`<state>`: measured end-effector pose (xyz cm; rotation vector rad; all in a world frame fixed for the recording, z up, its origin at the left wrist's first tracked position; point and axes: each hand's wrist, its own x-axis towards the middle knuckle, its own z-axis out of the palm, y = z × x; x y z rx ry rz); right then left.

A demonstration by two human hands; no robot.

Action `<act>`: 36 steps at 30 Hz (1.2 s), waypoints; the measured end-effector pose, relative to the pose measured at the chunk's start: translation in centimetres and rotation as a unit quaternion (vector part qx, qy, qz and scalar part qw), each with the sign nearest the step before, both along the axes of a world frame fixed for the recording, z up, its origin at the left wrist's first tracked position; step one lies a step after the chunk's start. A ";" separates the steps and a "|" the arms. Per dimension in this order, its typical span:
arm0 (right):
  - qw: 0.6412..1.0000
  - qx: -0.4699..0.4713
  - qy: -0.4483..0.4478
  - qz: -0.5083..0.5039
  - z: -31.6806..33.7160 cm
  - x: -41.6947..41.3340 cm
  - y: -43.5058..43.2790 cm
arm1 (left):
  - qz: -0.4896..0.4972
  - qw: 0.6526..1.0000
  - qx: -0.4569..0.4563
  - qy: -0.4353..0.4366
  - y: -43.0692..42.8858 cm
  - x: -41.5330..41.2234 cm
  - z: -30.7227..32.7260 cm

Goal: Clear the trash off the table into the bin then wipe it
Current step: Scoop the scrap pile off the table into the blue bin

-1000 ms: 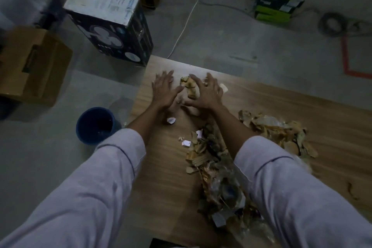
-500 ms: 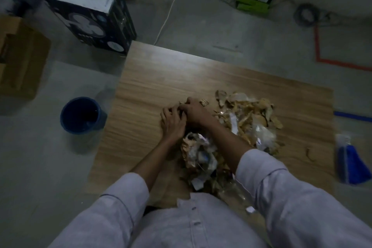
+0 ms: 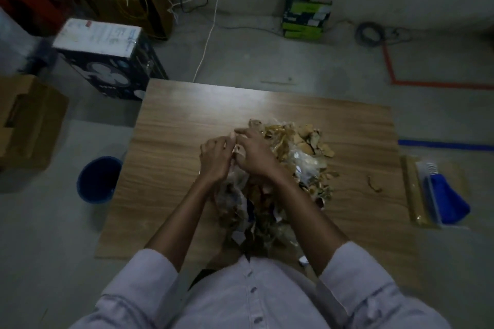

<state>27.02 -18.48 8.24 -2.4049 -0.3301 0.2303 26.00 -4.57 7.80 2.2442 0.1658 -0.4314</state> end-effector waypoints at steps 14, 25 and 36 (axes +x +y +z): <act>0.879 0.072 -0.035 -0.470 -5.9 -11.7 -20.9 | -0.420 0.879 0.124 -0.189 -23.4 -3.5 -0.5; 0.844 -0.054 0.192 -0.497 -12.0 -10.3 -31.3 | -0.476 0.828 0.252 -0.159 -27.0 -2.0 -4.1; 0.878 0.112 0.162 -0.436 -9.6 -8.2 -23.8 | -0.415 0.880 0.179 -0.147 -25.2 -3.0 -4.2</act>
